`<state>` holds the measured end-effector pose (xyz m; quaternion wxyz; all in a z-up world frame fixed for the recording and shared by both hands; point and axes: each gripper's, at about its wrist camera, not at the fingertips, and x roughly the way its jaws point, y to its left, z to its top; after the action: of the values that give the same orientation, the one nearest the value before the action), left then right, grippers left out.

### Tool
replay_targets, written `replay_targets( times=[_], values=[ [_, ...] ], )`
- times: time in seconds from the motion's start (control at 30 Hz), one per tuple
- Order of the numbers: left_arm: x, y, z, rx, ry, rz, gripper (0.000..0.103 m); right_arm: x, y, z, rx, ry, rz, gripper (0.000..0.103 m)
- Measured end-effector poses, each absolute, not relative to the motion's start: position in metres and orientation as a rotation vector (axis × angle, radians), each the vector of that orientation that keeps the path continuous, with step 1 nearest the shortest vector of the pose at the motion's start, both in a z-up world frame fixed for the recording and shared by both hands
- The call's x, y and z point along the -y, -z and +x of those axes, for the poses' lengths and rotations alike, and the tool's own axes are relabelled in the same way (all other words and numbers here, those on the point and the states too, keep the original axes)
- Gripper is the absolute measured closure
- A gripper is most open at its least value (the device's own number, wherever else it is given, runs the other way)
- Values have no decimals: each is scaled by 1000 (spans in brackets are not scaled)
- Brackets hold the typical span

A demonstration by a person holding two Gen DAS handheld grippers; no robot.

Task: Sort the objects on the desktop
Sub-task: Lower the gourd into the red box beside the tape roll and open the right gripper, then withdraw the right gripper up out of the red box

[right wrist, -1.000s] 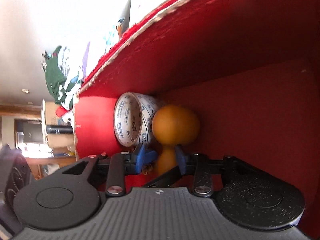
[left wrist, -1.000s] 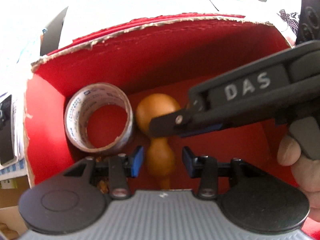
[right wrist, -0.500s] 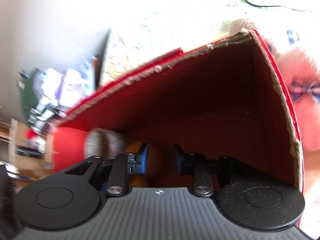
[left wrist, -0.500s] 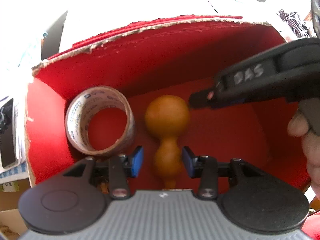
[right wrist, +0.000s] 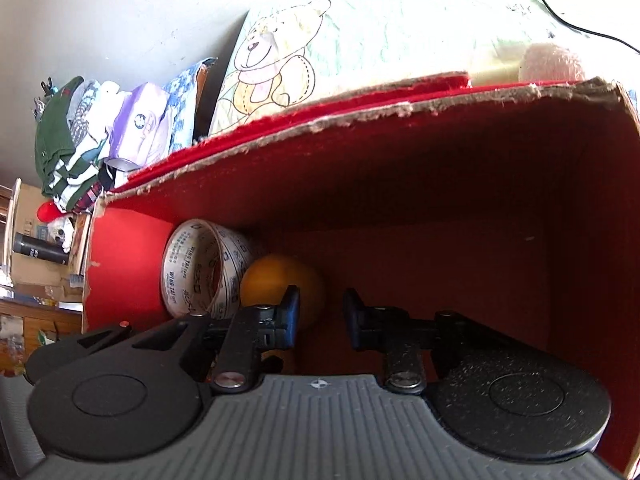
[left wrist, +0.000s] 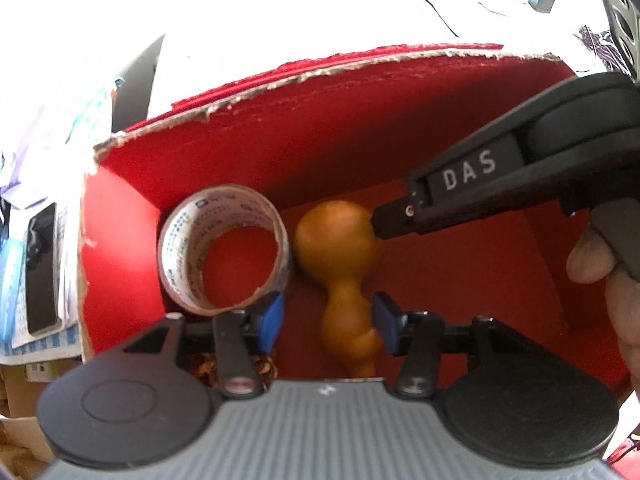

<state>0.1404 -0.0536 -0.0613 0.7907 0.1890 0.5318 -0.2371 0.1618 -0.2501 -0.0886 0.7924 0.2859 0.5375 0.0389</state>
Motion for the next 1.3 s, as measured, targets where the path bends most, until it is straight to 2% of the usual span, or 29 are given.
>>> replay_targets(
  times=[0.2, 1.3],
  values=[
    [58, 60, 130, -1135, 502, 434, 50, 251, 90, 156, -1149, -70, 641, 73],
    [77, 47, 65, -1144, 452, 420, 52, 261, 87, 152, -1096, -1, 640, 72]
  ],
)
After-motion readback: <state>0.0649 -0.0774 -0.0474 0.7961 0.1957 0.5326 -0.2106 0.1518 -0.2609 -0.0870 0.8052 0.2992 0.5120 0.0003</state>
